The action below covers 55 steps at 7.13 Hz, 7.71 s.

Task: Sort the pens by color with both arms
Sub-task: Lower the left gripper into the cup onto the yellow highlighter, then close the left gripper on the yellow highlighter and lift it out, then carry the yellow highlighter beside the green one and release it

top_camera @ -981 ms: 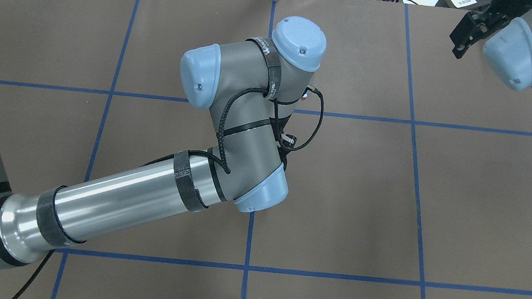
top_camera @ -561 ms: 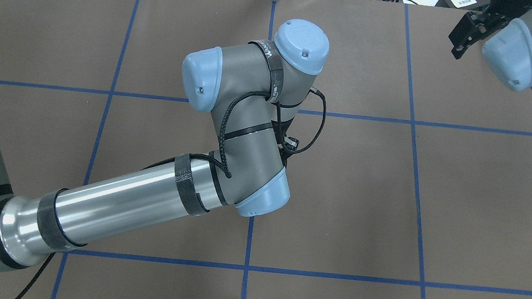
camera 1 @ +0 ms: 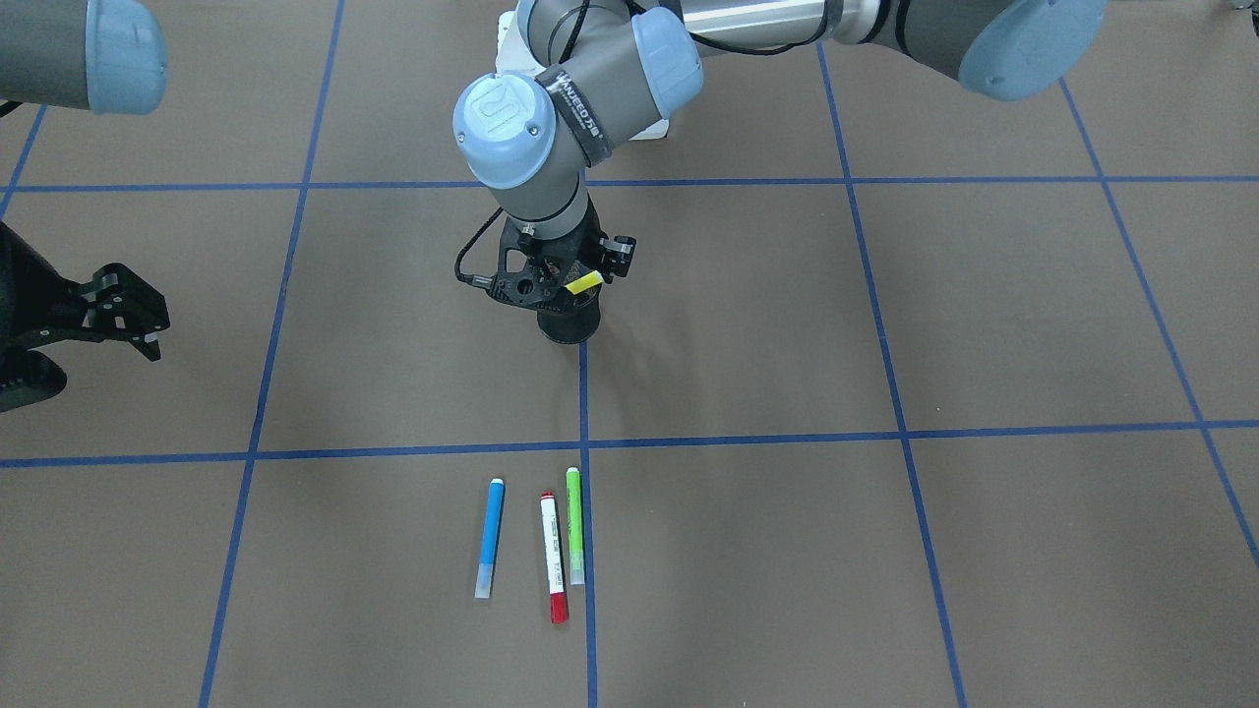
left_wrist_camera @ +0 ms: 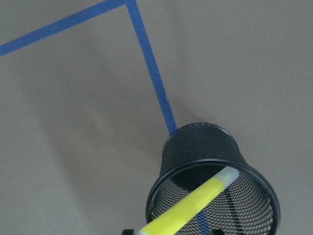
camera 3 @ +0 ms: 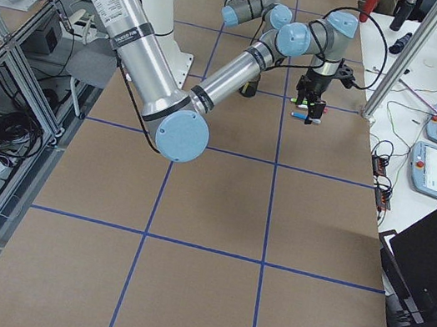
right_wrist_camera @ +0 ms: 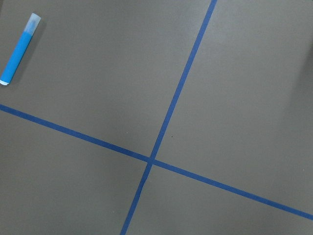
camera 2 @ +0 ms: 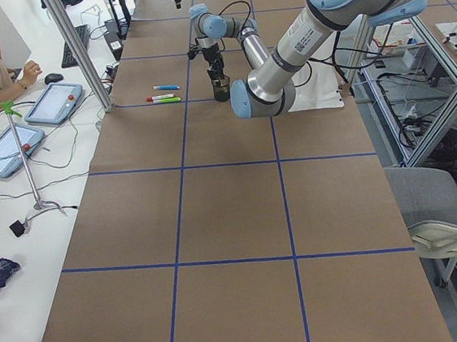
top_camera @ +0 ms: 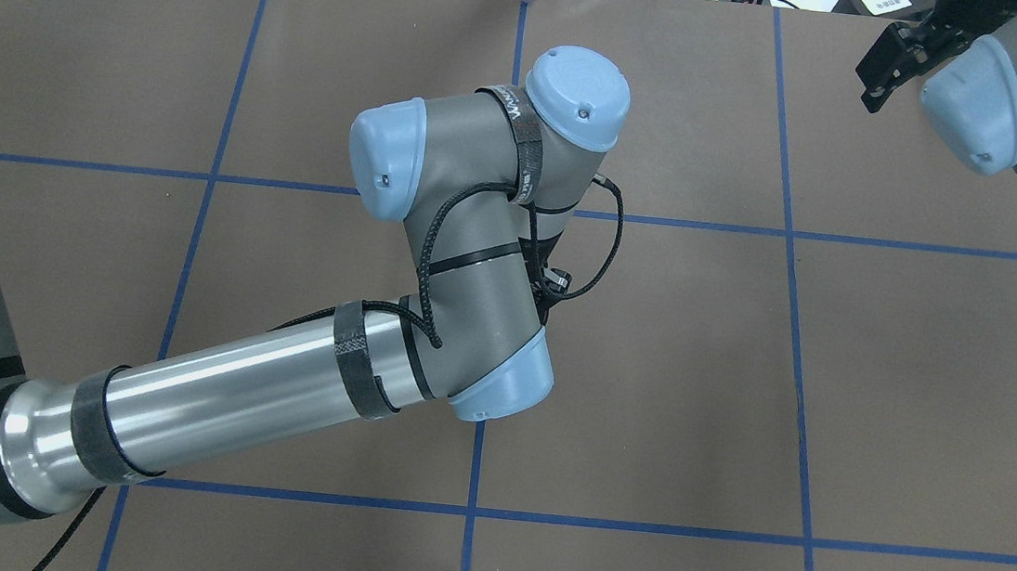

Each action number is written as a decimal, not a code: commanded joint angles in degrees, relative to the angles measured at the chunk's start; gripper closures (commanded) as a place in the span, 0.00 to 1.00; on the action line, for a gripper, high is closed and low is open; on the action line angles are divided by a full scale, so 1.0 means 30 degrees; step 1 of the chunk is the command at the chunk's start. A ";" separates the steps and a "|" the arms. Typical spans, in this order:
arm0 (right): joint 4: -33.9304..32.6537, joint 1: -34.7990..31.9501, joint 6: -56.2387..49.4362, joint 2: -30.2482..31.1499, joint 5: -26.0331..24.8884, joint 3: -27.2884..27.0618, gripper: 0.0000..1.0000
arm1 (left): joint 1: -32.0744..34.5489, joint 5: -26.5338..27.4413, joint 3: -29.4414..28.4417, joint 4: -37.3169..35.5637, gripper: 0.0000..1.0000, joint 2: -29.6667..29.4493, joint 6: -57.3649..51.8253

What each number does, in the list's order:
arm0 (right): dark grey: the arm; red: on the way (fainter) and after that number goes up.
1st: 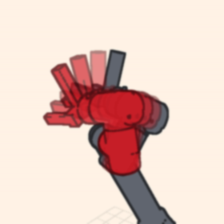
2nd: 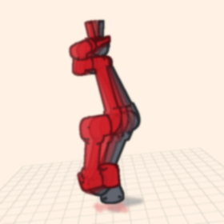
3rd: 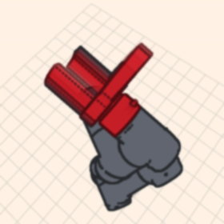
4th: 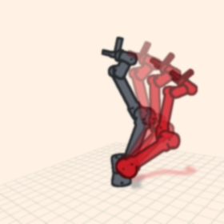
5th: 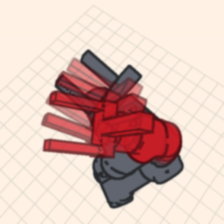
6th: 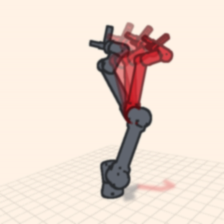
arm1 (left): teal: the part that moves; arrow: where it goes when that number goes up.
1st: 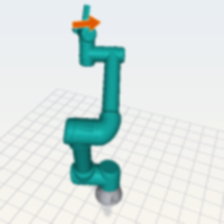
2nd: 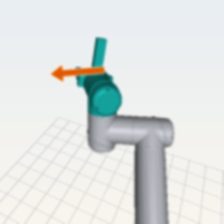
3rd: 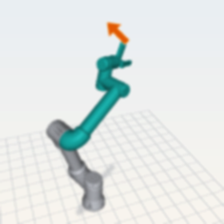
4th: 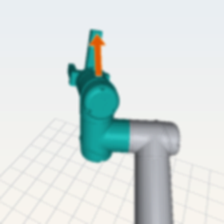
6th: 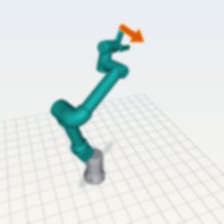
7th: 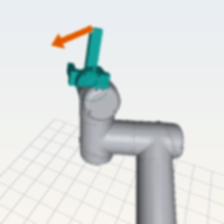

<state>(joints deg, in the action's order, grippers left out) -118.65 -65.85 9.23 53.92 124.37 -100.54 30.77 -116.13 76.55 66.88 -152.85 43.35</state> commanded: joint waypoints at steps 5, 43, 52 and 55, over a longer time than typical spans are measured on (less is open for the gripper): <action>0.0000 0.0035 0.0030 -0.0044 0.0000 0.0026 0.00 | -0.0031 -0.0019 0.0002 -0.0058 0.57 0.0060 -0.0006; 0.3076 0.0094 0.1524 0.0219 0.0000 0.1374 0.00 | 0.1114 1.2110 -0.5193 1.9483 1.00 0.2572 0.7875; 0.3076 0.0065 0.1495 0.0306 0.0029 0.1345 0.00 | 0.0965 1.1790 -0.4015 1.9279 0.01 0.3546 0.7582; 0.3105 -0.1454 0.1291 0.1033 0.0407 0.1374 0.00 | 0.3359 0.6090 0.0562 1.2306 0.01 0.4534 0.3850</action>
<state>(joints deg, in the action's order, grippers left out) -109.45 -68.29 13.49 55.50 124.83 -96.43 37.57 -91.24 70.60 114.08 -141.32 60.45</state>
